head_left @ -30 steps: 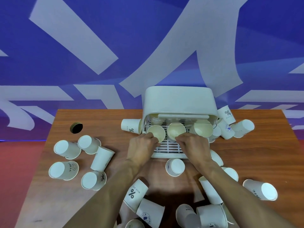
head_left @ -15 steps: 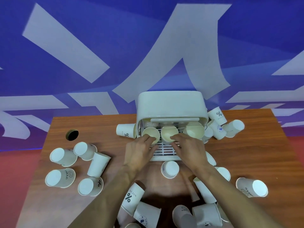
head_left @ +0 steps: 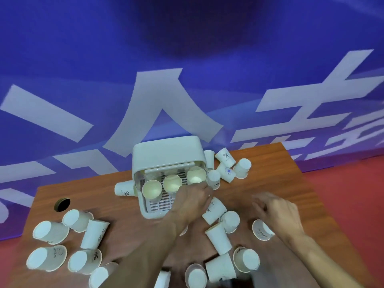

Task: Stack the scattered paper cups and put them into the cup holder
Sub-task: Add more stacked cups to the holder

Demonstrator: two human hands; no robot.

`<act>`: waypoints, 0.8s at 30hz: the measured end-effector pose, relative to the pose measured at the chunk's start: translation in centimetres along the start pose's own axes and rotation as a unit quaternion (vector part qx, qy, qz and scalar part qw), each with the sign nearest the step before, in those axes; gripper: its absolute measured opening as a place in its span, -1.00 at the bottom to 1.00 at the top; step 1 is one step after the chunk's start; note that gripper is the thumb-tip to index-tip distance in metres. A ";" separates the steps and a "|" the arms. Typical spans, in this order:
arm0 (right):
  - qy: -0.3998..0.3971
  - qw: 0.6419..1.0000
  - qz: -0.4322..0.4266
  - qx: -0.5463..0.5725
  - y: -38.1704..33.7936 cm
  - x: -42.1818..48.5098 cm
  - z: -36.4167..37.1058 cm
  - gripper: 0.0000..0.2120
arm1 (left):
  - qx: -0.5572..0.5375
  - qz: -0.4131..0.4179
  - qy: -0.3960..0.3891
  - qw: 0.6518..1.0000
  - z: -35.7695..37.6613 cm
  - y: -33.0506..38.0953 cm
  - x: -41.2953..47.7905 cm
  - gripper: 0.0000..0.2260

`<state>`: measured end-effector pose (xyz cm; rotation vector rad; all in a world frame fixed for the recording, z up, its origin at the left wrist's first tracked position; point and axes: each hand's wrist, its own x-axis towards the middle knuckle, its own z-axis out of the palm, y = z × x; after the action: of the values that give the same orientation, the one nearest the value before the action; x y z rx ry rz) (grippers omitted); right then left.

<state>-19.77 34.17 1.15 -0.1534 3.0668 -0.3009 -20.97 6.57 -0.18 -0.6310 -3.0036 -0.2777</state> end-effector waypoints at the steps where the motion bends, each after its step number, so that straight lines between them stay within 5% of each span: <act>1: 0.001 1.000 0.007 0.002 1.1 0.1 -0.1 -0.84 | 0.011 0.010 -0.007 1.000 0.1 0.8 0.5 -0.82; 15: -0.037 0.998 -0.022 0.037 12.1 3.6 0.9 -0.79 | 0.065 -0.046 -0.086 0.993 2.0 8.8 8.2 -0.90; 24: -0.078 0.992 -0.090 0.040 10.7 2.5 2.8 -0.80 | 0.153 -0.023 -0.200 0.967 3.6 8.6 7.6 -0.81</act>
<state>-23.09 43.76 -3.80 -0.4284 2.8848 -0.4009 -24.53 18.00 -1.54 -0.6522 -3.3345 0.3521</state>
